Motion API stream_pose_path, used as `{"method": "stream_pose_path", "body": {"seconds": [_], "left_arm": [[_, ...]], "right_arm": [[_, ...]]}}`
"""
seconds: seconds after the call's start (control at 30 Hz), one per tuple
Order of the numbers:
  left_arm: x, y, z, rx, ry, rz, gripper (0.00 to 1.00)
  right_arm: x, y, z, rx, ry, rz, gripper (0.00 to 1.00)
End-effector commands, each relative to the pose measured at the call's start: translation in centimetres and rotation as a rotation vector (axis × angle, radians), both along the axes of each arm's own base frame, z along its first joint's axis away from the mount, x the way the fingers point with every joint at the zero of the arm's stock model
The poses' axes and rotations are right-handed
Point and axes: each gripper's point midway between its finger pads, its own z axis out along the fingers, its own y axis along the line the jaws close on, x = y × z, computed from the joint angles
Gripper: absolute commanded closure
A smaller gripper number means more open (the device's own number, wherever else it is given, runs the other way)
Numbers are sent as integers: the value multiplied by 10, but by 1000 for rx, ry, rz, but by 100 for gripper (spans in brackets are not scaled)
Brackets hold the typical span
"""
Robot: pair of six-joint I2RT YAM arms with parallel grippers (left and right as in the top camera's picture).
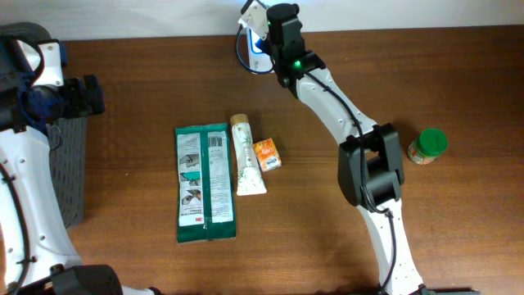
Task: Scan the item barcode
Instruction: 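Drop the mint-green packet at the right beside the jar, then grasp the orange tissue pack with the right gripper and lift it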
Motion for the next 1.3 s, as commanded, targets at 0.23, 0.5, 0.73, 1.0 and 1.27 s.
{"method": "stream_pose_path", "body": {"seconds": [0.23,0.5,0.73,1.0,1.27], "left_arm": [[-1,0,7,13,-16,-8,1],[-1,0,7,14,-16,-8,1],[-1,0,7,14,-16,-8,1],[-1,0,7,14,-16,-8,1],[-1,0,7,14,-16,-8,1]], "right_arm": [[-206,-175,133,706,554,-655,96],[-206,-311,-67,608,992,-1139,96],[-224,-328,-59,586,1058,-1201,35],[-239,-117,-46,574,1379,-523,2],[-297,2,-162,500,1544,-319,54]]}}
